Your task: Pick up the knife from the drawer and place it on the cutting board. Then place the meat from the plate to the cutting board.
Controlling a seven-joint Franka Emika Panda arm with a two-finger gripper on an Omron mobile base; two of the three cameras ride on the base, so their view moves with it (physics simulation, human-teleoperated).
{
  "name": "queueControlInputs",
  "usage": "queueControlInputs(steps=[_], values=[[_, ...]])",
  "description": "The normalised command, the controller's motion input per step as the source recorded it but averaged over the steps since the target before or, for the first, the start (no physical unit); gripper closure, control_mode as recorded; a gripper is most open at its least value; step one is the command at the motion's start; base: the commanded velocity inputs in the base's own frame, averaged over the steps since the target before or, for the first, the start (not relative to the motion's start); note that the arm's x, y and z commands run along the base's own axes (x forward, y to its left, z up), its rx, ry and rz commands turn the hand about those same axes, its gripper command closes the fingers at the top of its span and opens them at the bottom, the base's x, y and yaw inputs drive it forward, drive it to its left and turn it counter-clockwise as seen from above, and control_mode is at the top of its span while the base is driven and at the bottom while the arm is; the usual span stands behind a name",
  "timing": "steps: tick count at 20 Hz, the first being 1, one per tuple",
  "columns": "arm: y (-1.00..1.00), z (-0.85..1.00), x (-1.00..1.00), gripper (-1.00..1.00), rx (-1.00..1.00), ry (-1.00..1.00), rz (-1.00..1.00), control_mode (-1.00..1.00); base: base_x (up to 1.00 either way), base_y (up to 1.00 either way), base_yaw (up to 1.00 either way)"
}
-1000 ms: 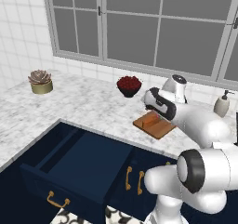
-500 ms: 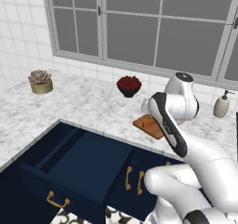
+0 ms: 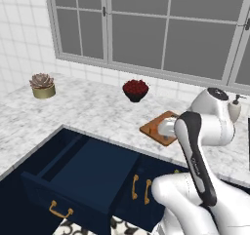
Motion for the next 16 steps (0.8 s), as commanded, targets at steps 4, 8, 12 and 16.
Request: queueControlInputs(steps=[4,8,12,16], values=[[0.0,0.05,-0.14,-1.0,0.0,0.0,-0.01,-1.0,0.0,0.0,0.0],[0.0,0.0,-0.03,-1.0,0.0,0.0,0.0,1.0,-0.25,0.07,-0.05],[0.0,0.0,0.0,-1.0,0.0,0.0,0.0,1.0,-0.96,0.01,-0.29],[0.0,0.0,0.0,-1.0,0.0,0.0,0.0,1.0,-0.6,0.04,-0.62]])
